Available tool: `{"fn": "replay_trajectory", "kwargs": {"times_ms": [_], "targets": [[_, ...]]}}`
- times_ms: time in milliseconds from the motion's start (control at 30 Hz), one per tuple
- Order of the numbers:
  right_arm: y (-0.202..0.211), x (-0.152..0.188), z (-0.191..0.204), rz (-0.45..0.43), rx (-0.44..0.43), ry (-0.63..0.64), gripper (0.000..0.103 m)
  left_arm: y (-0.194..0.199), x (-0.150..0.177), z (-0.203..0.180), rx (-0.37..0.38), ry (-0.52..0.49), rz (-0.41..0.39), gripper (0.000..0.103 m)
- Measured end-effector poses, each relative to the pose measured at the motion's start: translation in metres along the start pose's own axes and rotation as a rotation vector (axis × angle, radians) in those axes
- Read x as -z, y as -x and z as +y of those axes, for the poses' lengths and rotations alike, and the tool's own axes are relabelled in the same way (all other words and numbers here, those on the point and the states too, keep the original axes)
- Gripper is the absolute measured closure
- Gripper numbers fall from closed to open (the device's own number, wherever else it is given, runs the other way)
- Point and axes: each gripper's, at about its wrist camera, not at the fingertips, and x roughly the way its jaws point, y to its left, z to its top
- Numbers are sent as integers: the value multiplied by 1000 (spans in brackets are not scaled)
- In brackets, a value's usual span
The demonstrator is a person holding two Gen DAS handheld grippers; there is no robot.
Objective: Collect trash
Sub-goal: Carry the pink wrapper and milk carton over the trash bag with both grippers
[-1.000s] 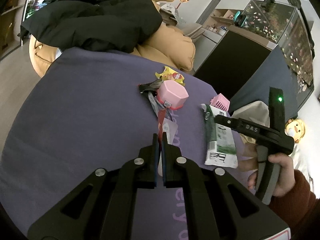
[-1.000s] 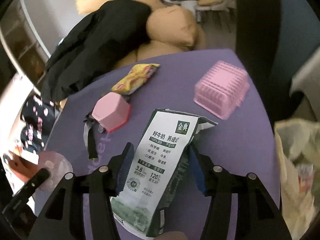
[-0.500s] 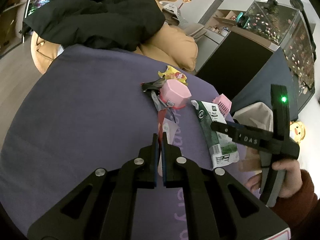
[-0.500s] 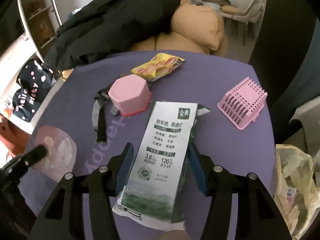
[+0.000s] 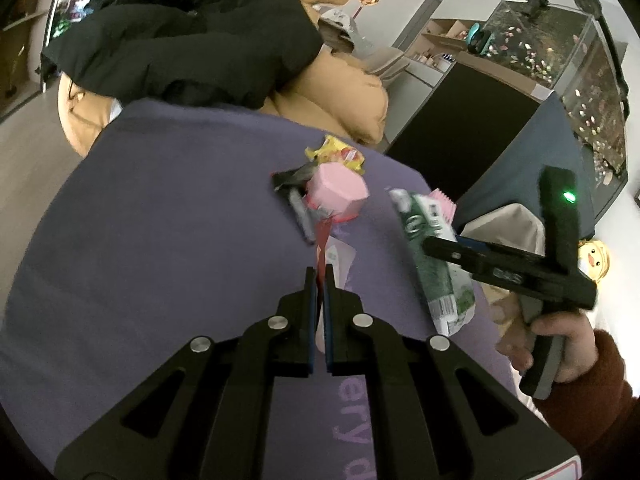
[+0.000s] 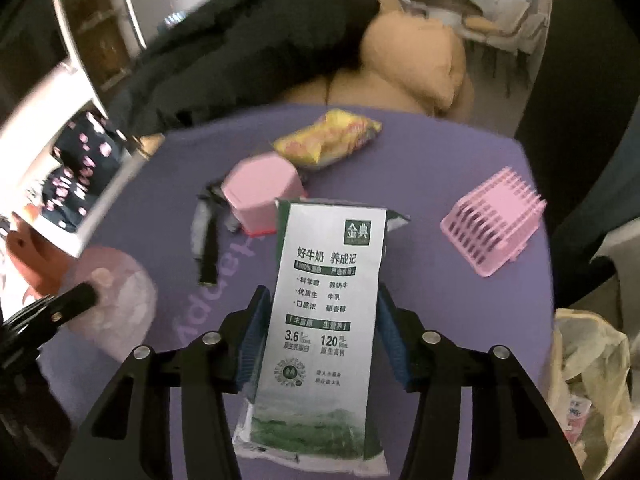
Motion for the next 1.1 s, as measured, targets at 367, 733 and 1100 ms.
{"fn": "replay_trajectory", "kwargs": {"times_ms": [367, 733, 1100], "targets": [[145, 14, -27, -368, 70, 92, 54, 15, -30, -92, 94, -122, -78, 101], [234, 60, -113, -534, 292, 25, 54, -36, -20, -209, 299, -229, 31, 101], [257, 108, -181, -546, 395, -102, 54, -126, 25, -306, 378, -358, 195, 101]]}}
